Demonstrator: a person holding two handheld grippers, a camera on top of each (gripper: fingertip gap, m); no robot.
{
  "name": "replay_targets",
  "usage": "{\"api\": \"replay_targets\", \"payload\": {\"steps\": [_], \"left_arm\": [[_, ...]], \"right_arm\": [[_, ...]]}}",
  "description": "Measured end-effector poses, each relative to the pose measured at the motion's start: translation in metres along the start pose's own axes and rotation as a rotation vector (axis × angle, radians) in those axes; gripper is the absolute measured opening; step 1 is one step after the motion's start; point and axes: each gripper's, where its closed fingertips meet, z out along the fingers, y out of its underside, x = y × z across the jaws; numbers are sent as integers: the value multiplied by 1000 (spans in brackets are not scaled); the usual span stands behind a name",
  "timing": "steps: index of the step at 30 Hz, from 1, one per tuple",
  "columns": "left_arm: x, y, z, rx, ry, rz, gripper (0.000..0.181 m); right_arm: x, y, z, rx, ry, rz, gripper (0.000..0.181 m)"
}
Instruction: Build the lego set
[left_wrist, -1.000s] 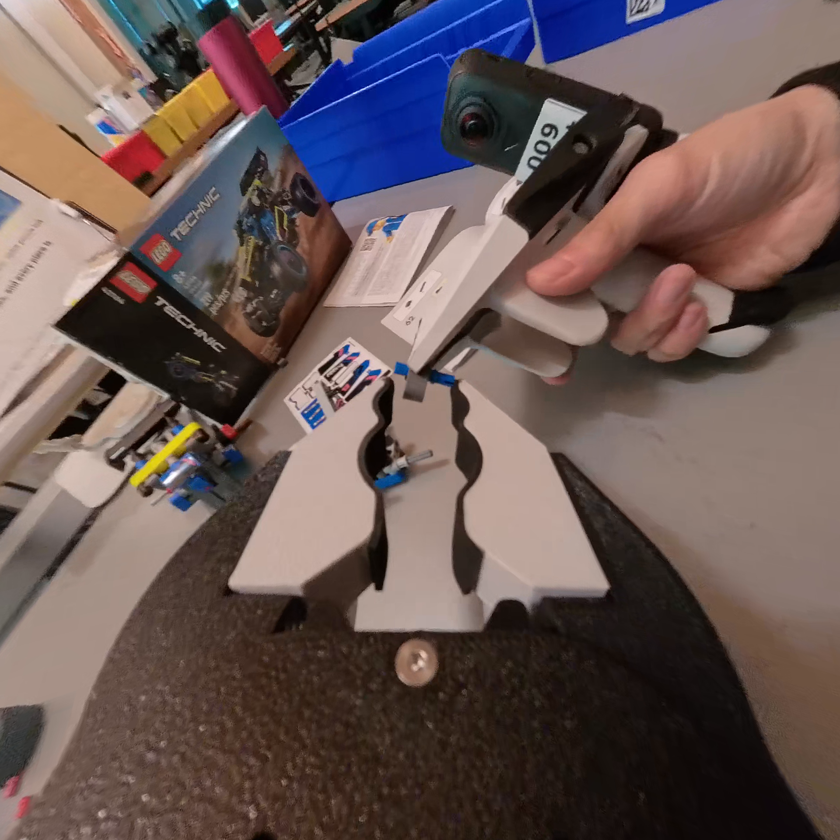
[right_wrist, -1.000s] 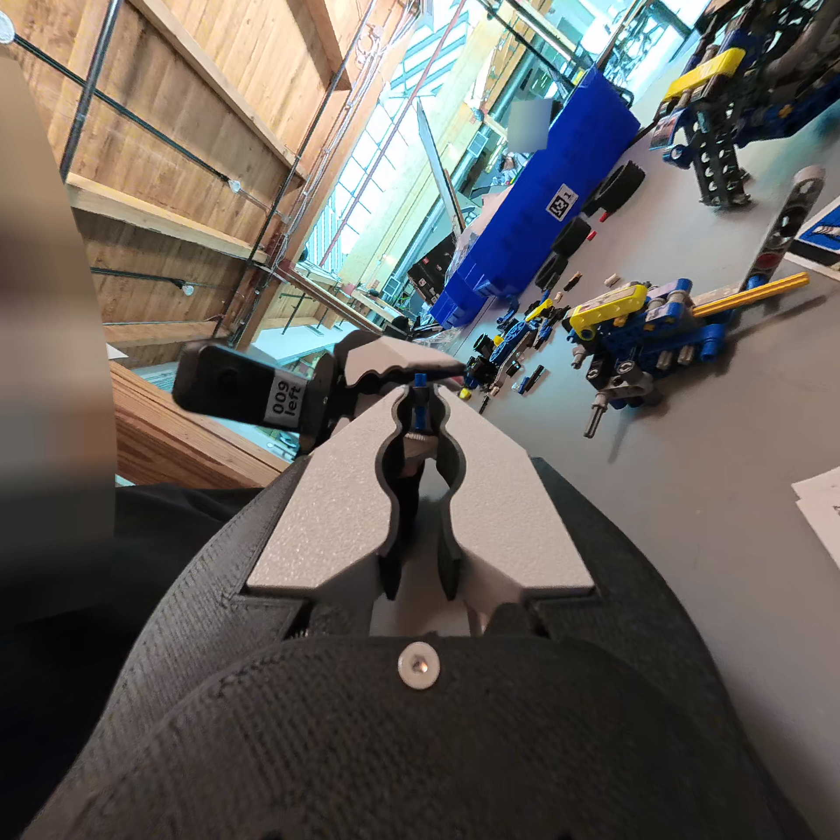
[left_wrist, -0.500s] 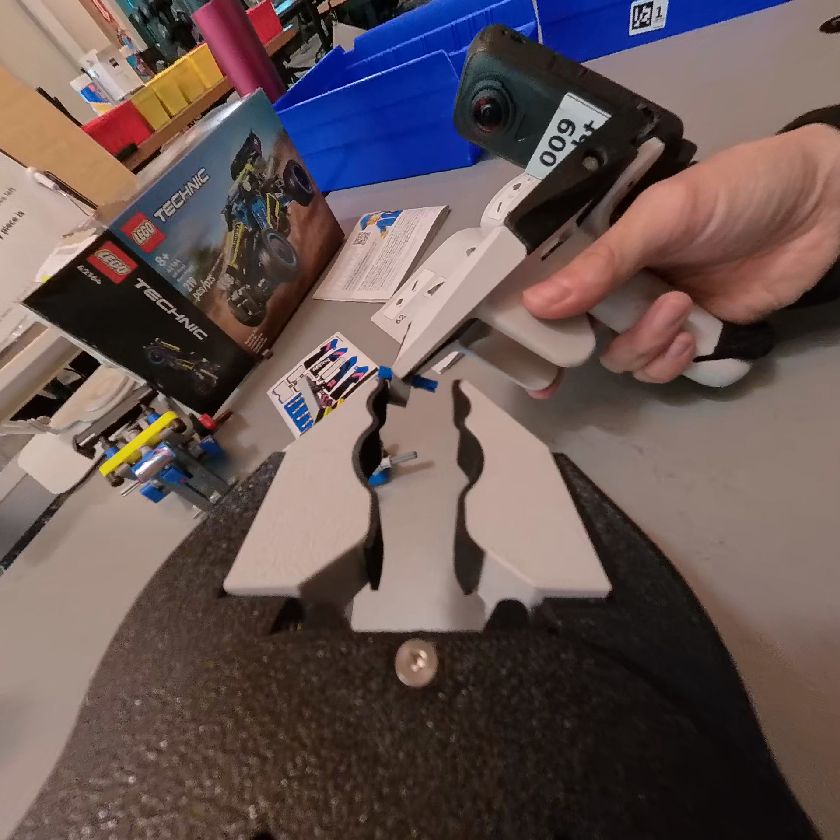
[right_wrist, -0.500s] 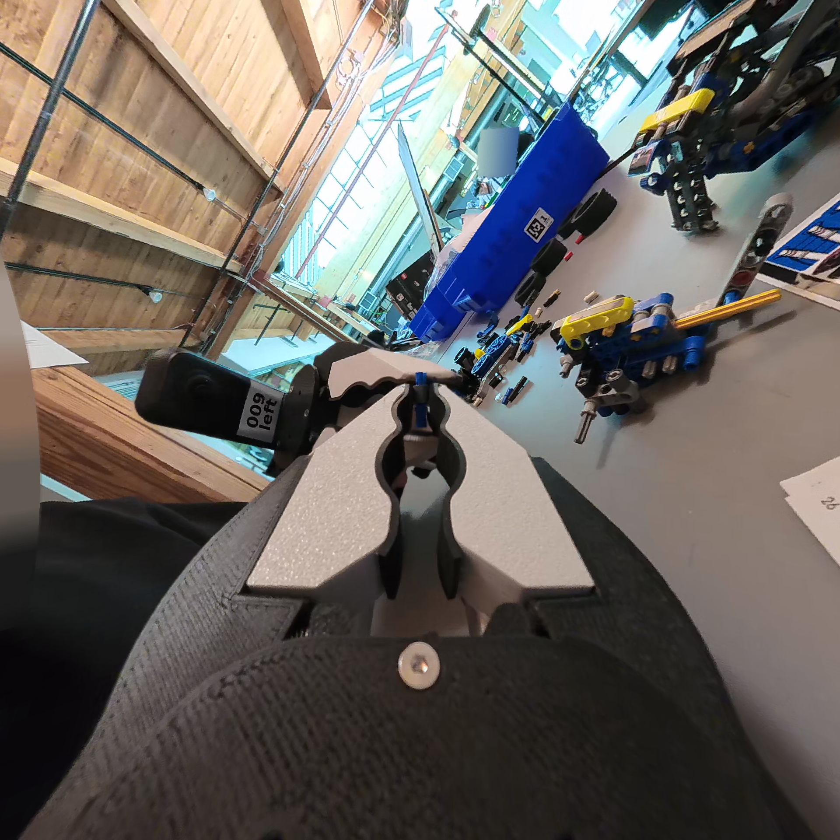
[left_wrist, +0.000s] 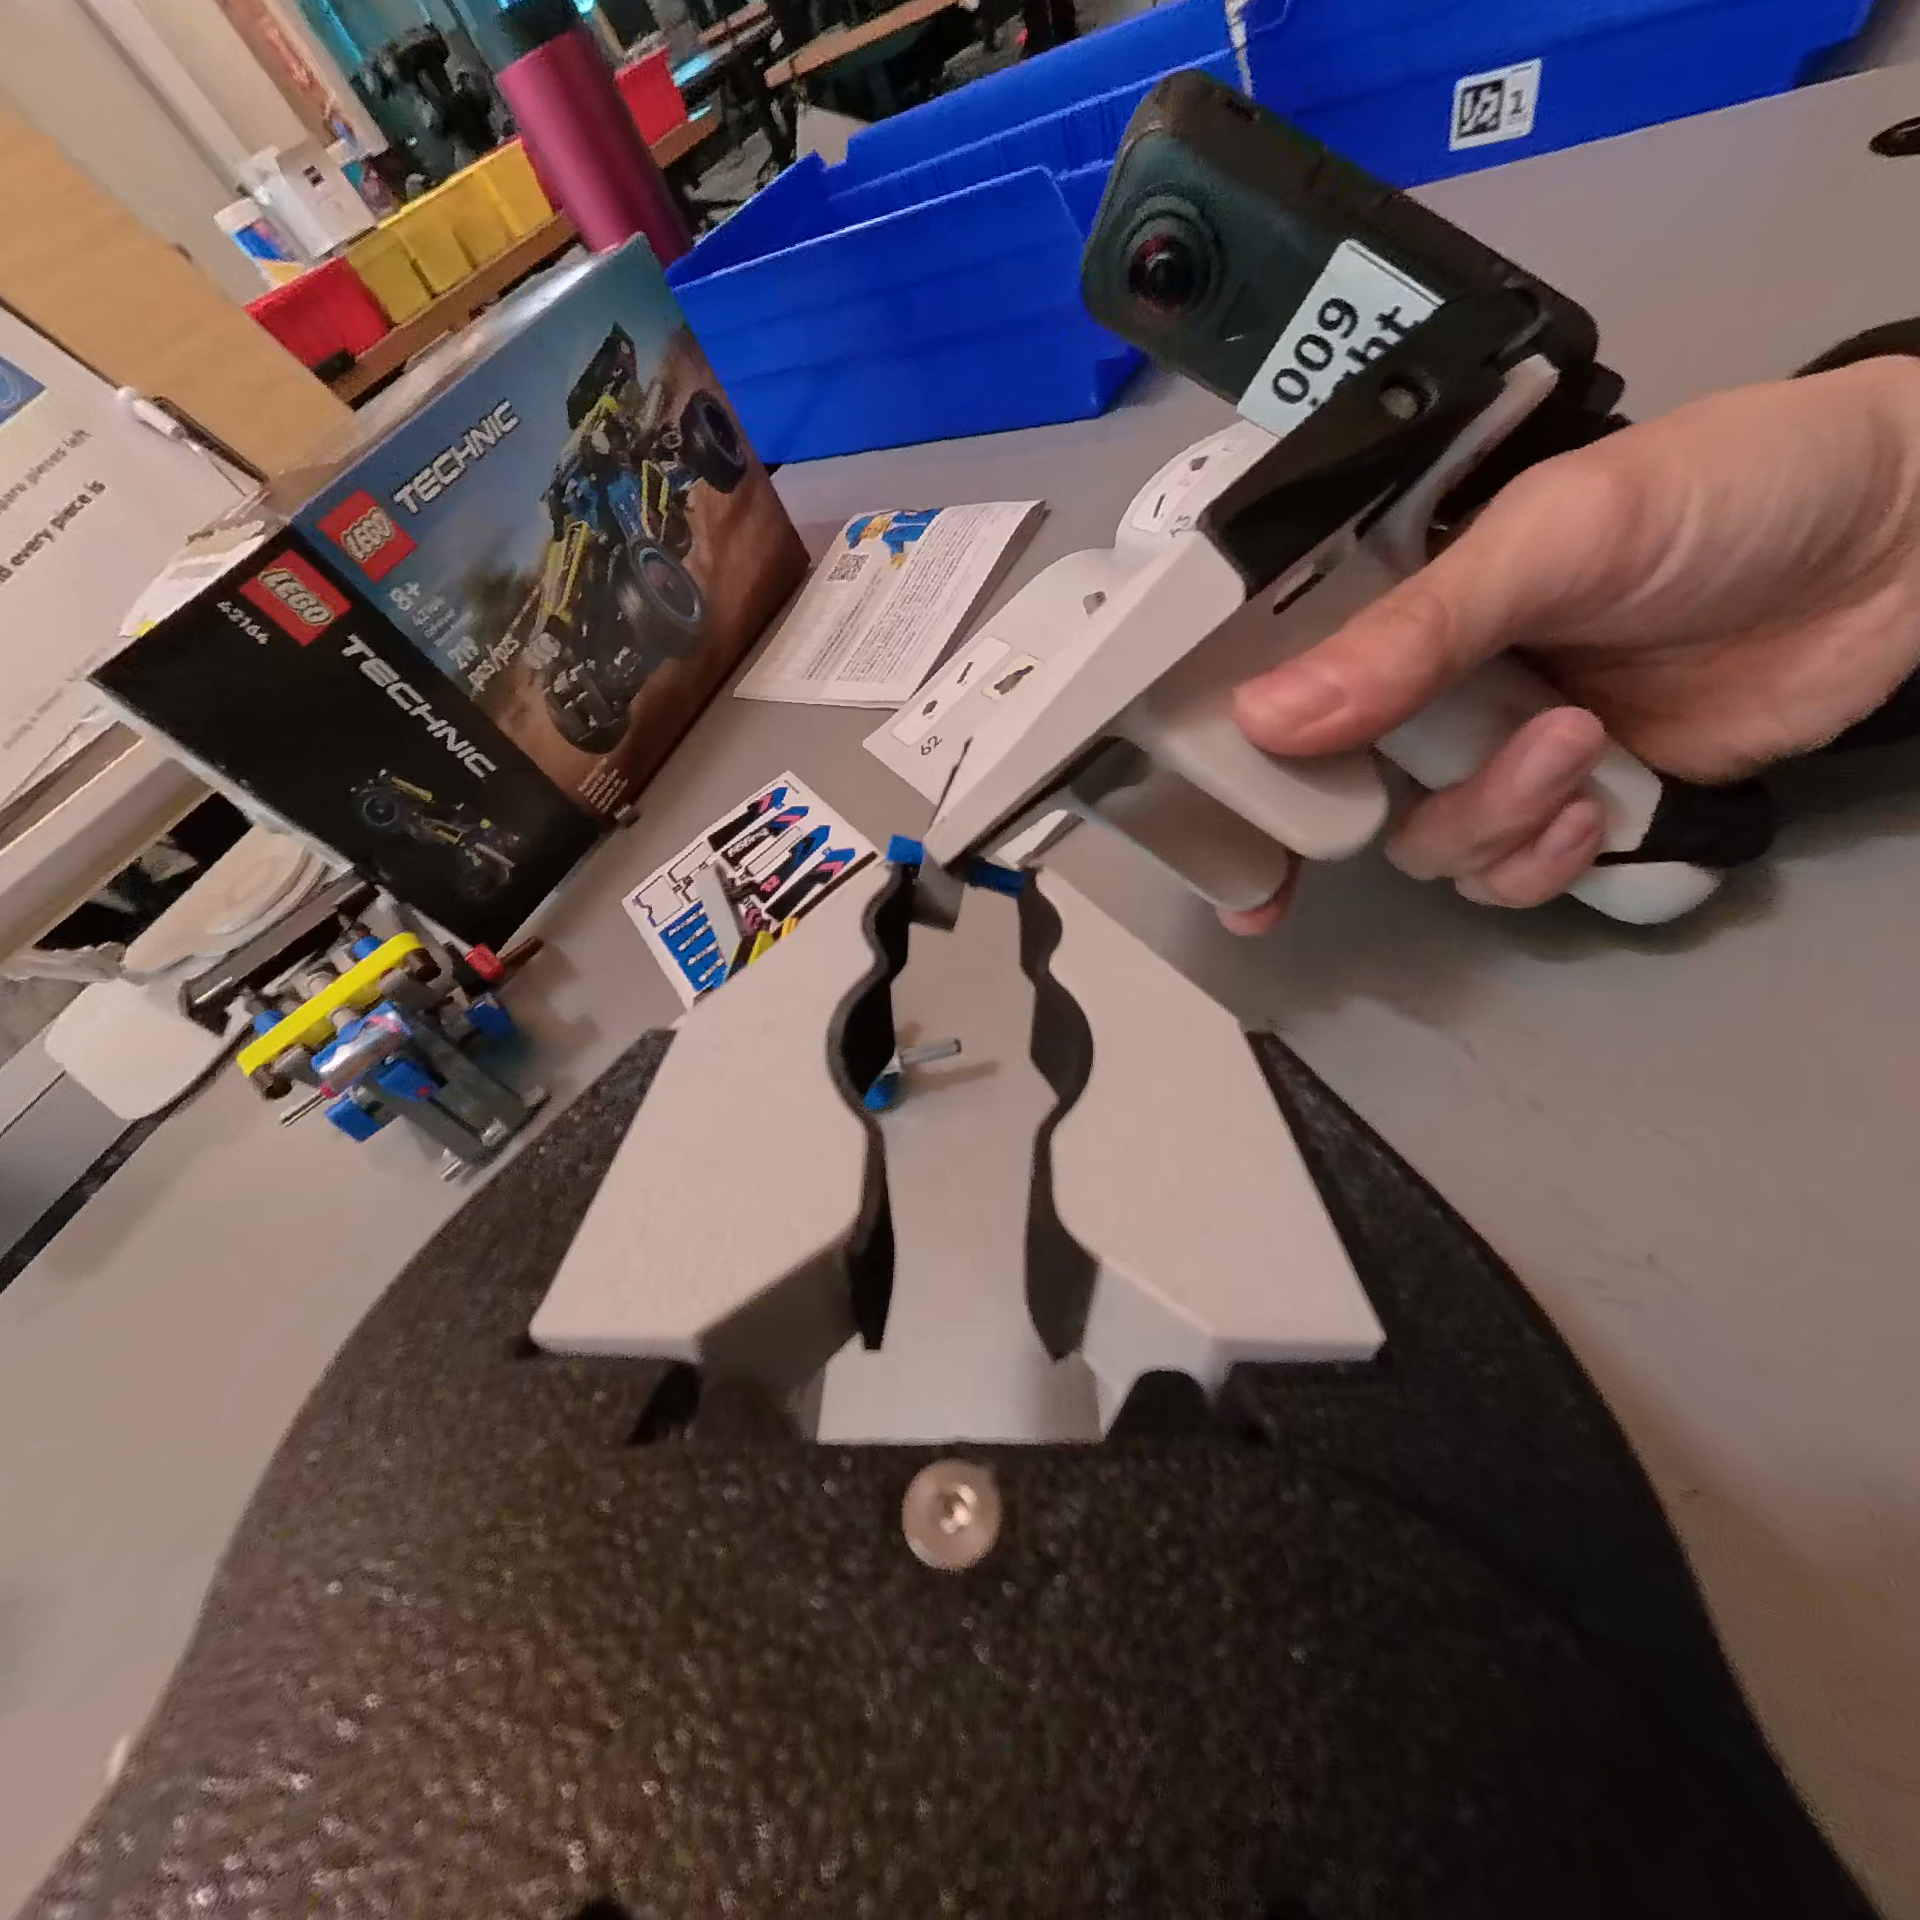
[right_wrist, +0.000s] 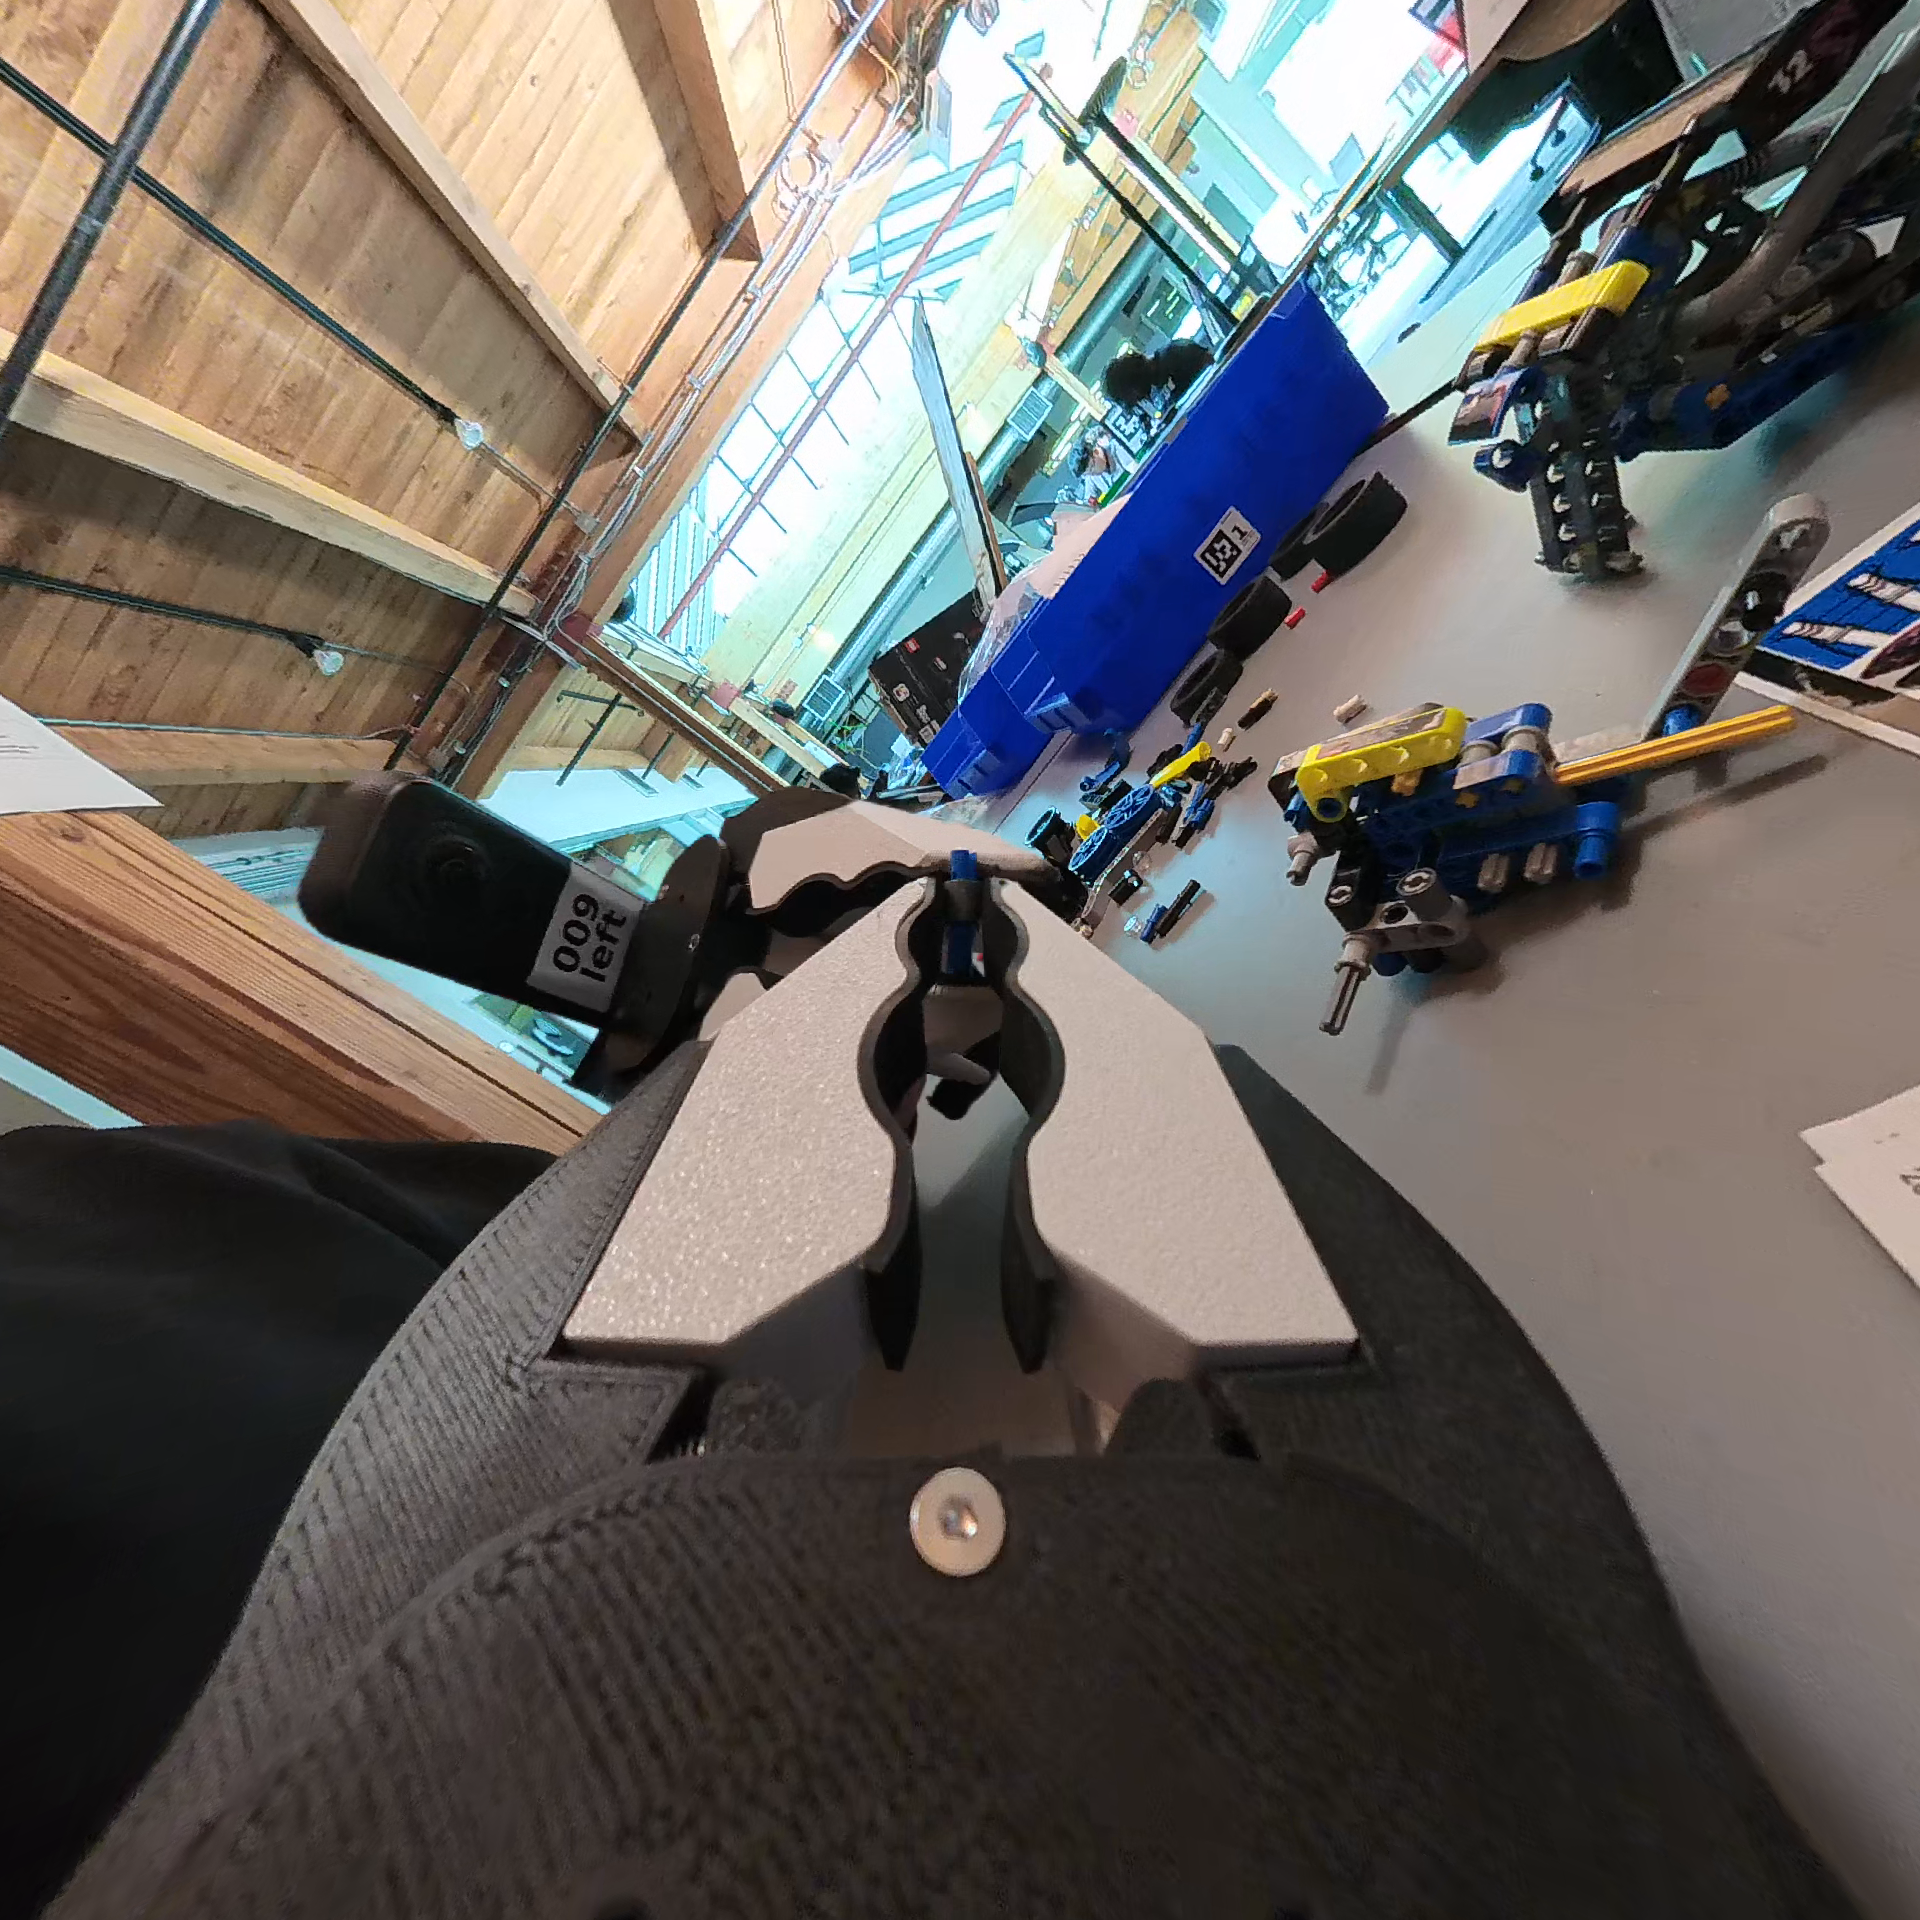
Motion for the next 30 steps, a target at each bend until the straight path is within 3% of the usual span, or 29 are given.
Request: {"api": "replay_targets", "payload": {"steps": [5,8,13,20,26,30], "left_arm": [[13,10,2,21,113,-59,26],[4,5,-2,54,41,3,26],[8,4,0,42,19,109,23],[-2,-14,-11,159,-27,87,12],[-1,-8,-7,115,-11,72,14],[2,-4,-5,85,-17,116,6]], "right_arm": [[3,2,-2,-27,58,-105,6],[7,1,-7,-35,125,-200,6],[8,-5,-11,-3,101,-136,6],[6,-8,-12,2,71,-141,6],[5,-6,-10,-14,45,-113,6],[3,-5,-10,-21,22,-87,5]]}}
